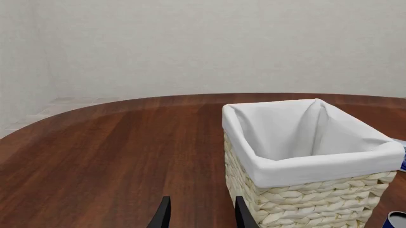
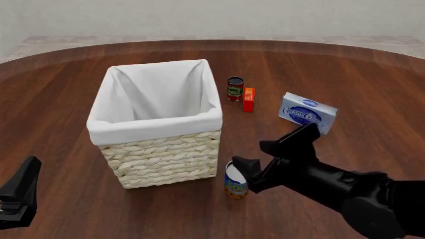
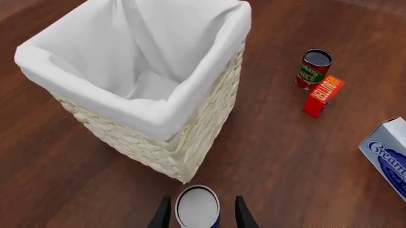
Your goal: Pick up the alphabet soup and put it in the basket.
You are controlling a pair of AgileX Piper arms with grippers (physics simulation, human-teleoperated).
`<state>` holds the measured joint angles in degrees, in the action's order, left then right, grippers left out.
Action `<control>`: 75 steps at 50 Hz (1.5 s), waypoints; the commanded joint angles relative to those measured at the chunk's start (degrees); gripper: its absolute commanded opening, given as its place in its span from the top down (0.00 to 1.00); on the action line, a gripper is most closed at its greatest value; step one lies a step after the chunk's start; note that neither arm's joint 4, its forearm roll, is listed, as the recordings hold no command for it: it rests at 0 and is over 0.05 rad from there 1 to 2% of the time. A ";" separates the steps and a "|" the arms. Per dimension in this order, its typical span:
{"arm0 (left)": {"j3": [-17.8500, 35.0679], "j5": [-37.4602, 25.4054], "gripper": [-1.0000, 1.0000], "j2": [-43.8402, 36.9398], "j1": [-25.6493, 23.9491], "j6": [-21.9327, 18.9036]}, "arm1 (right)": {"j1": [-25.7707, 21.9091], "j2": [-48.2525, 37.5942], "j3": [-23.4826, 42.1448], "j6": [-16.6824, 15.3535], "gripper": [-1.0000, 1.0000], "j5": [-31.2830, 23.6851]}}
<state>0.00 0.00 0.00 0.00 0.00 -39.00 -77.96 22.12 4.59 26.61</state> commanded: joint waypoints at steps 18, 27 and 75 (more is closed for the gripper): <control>0.00 0.00 0.00 0.00 0.00 0.00 | -0.98 -3.58 0.36 0.65 0.00 1.94; 0.00 0.00 0.00 0.00 0.00 0.00 | -1.01 -4.35 0.08 1.29 0.00 2.96; 0.00 0.00 0.00 0.00 0.00 0.00 | -1.35 -8.46 -0.48 2.32 0.00 6.22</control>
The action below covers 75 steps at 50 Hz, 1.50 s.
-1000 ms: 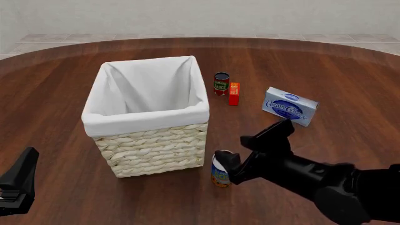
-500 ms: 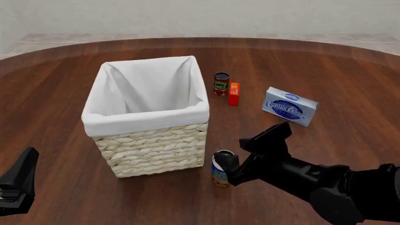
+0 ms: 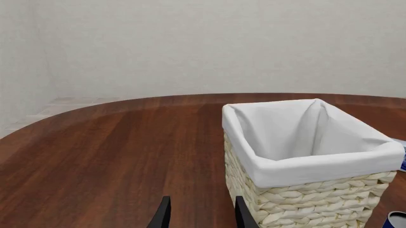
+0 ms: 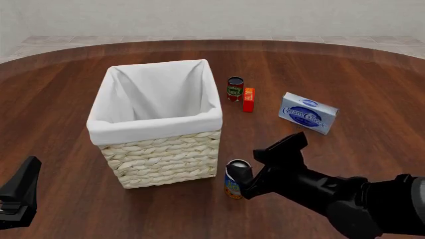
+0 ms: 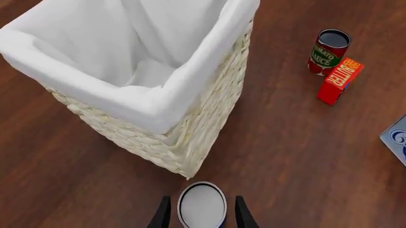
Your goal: Pick up the alphabet soup and put it in the basket.
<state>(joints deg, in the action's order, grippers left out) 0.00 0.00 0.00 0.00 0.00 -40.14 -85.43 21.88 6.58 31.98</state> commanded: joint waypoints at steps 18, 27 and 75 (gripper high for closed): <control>0.00 0.00 0.00 0.00 0.00 0.00 | -0.19 -2.25 -0.32 0.82 0.00 1.83; 0.00 0.00 0.00 0.00 0.00 0.00 | -0.12 -3.21 -0.14 0.80 0.00 2.30; 0.00 0.00 0.00 0.00 0.00 0.00 | -0.68 -5.95 -0.25 1.74 0.00 4.40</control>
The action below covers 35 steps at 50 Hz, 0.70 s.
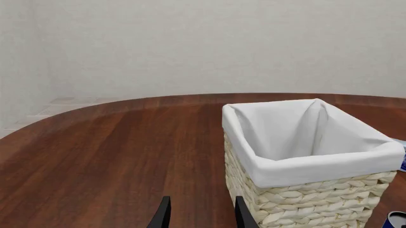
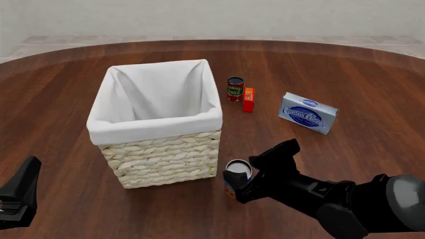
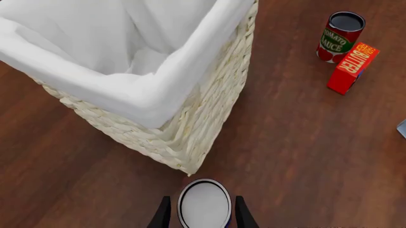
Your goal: Pick up the alphabet soup and put it in the basket.
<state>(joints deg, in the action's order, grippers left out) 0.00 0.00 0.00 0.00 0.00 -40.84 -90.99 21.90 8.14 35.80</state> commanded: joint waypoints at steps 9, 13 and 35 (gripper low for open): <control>0.00 0.00 0.00 0.00 0.00 0.00 | 0.04 -0.70 -0.30 0.31 0.00 0.87; 0.00 0.00 0.00 0.00 0.00 0.00 | 0.01 -1.06 -0.31 0.44 0.00 1.15; 0.00 0.00 0.00 0.00 0.00 0.00 | -0.36 -2.29 -0.18 0.90 0.00 1.85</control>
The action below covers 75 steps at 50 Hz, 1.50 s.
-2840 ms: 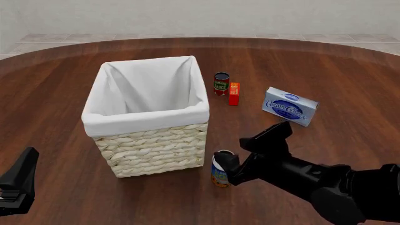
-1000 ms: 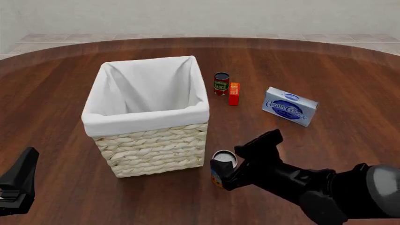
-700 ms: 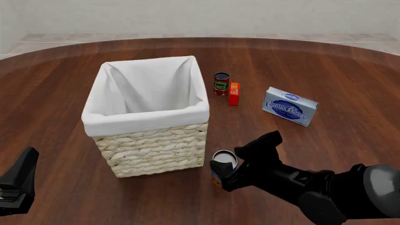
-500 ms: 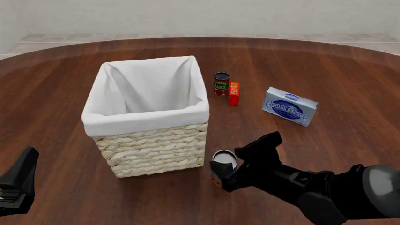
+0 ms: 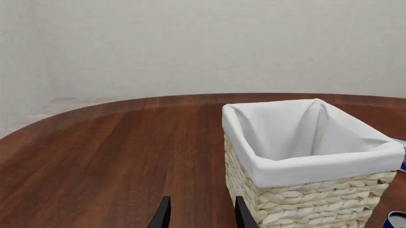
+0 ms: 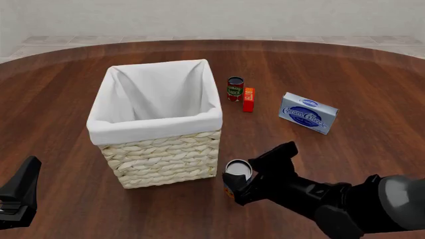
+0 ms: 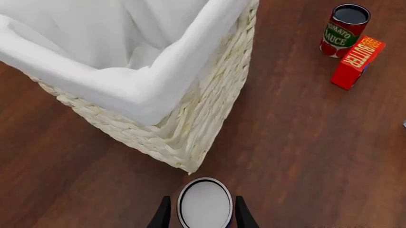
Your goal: Pick up the alphabet soup and put it in the basket.
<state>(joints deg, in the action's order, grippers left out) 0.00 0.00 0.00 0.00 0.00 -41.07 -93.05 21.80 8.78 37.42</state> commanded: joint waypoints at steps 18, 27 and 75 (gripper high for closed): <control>0.00 0.00 0.00 0.00 0.00 0.00 | -0.11 -0.97 -0.51 0.66 0.00 1.34; 0.00 0.00 0.00 0.00 0.00 0.00 | -0.24 -1.57 -0.48 0.82 0.00 1.72; 0.00 0.00 0.00 0.00 0.00 0.00 | 0.12 -3.70 -0.56 1.30 0.00 3.05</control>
<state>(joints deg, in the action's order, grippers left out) 0.00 0.00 0.00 0.00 0.00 -41.02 -96.49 21.23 9.95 40.40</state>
